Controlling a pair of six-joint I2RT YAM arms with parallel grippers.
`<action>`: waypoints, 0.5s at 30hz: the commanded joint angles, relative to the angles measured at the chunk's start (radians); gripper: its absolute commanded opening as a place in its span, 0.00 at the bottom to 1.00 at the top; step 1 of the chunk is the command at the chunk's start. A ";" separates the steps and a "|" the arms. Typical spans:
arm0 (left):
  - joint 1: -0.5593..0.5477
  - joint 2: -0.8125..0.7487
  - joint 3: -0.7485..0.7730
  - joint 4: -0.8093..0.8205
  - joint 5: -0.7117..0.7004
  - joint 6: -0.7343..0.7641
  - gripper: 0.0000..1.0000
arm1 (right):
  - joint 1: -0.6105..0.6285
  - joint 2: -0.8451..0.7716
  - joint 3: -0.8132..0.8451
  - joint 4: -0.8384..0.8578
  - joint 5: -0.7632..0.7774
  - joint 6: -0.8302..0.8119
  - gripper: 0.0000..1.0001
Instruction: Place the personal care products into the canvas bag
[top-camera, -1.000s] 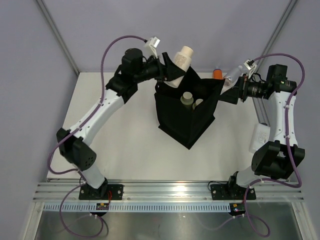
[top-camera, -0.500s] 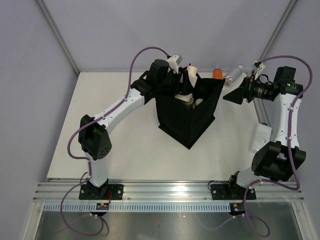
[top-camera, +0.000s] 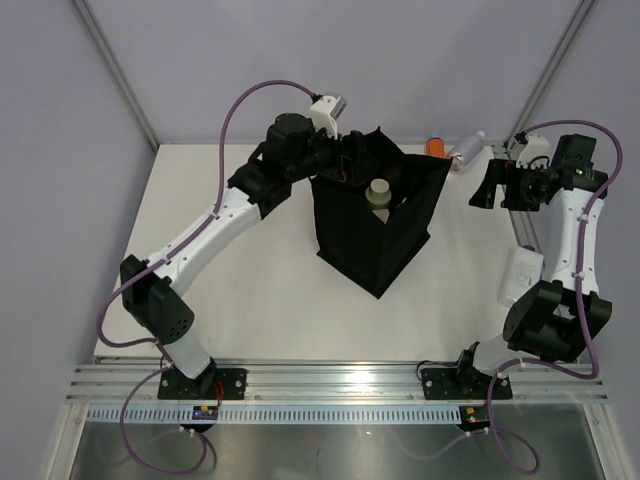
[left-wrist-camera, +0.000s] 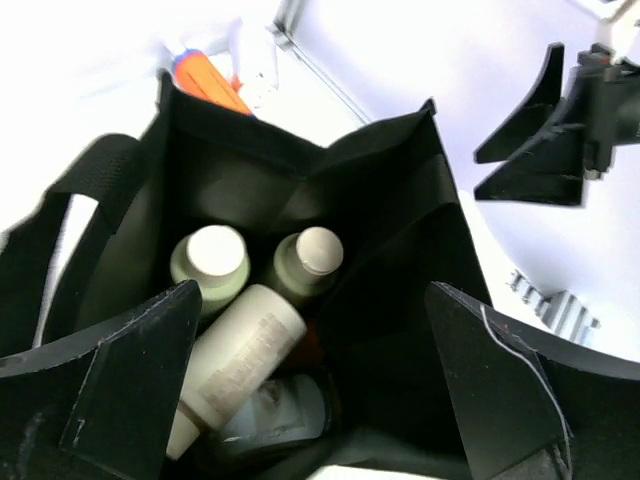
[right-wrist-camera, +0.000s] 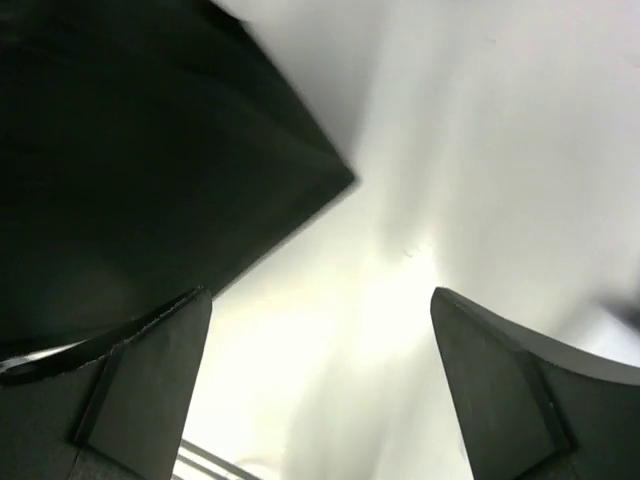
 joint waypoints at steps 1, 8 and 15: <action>-0.003 -0.153 -0.034 0.031 -0.077 0.108 0.99 | -0.021 0.006 -0.010 -0.006 0.352 0.081 1.00; 0.020 -0.486 -0.264 0.010 -0.268 0.206 0.99 | -0.030 -0.028 -0.206 0.054 0.806 0.130 0.99; 0.060 -0.831 -0.649 0.037 -0.372 0.110 0.99 | -0.031 0.044 -0.300 0.108 0.984 0.173 0.99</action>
